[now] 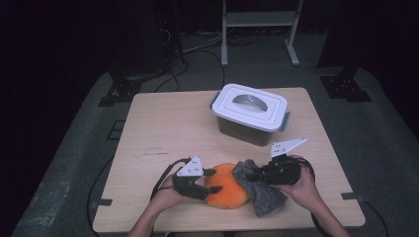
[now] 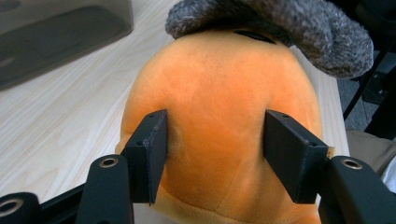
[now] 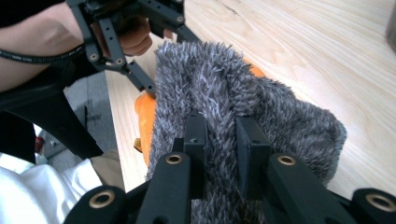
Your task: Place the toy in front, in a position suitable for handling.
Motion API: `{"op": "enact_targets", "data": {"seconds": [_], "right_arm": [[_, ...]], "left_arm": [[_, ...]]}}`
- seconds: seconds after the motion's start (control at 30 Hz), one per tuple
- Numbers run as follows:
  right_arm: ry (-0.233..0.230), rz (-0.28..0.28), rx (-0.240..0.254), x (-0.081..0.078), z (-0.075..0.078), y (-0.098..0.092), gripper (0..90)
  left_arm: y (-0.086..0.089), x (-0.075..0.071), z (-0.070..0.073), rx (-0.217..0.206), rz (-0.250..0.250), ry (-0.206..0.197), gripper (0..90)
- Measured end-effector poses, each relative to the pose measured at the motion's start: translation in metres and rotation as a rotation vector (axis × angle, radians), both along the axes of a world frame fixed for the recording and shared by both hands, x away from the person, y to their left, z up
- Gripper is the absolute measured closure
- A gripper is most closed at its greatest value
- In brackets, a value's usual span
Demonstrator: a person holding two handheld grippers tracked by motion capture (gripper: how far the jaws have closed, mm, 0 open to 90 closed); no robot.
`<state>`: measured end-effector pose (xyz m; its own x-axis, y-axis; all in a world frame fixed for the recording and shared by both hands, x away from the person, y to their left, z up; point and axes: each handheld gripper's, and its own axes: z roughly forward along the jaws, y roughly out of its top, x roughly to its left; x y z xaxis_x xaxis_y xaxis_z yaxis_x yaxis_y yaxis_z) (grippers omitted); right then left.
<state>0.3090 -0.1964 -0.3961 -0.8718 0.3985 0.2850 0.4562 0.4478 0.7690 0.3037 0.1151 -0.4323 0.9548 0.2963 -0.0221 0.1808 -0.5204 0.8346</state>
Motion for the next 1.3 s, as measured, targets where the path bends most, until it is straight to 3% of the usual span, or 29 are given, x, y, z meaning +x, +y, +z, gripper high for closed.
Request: {"op": "enact_targets", "data": {"seconds": [0.13,0.27,0.57,0.8,0.9,1.03,1.17,1.3], "right_arm": [[0.010,0.000,-0.024,-0.001,-0.009,0.002,76.1],[0.037,-0.020,0.002,-0.002,-0.018,-0.009,76.1],[0.072,-0.059,-0.029,-0.007,-0.033,-0.028,76.0],[0.046,-0.049,0.006,-0.010,-0.020,-0.026,76.0],[0.032,-0.033,-0.001,-0.010,-0.016,-0.019,75.9],[0.045,-0.027,-0.015,-0.010,-0.023,-0.016,75.8],[0.078,-0.049,-0.026,-0.009,-0.034,-0.026,75.7],[0.079,-0.067,-0.024,-0.008,-0.032,-0.032,75.7]], "left_arm": [[0.006,0.003,-0.003,-0.024,-0.001,0.029,40.9],[0.006,0.004,-0.004,-0.023,-0.003,0.028,41.0],[0.006,0.005,-0.004,-0.025,0.000,0.033,41.0],[0.005,0.003,-0.003,-0.017,0.000,0.027,41.0],[0.006,0.004,-0.004,-0.019,0.002,0.028,41.0],[0.008,0.005,-0.004,-0.021,0.000,0.032,41.0],[0.007,0.004,-0.004,-0.019,0.002,0.032,41.0],[0.002,0.001,-0.001,-0.009,-0.010,0.014,40.9]]}}
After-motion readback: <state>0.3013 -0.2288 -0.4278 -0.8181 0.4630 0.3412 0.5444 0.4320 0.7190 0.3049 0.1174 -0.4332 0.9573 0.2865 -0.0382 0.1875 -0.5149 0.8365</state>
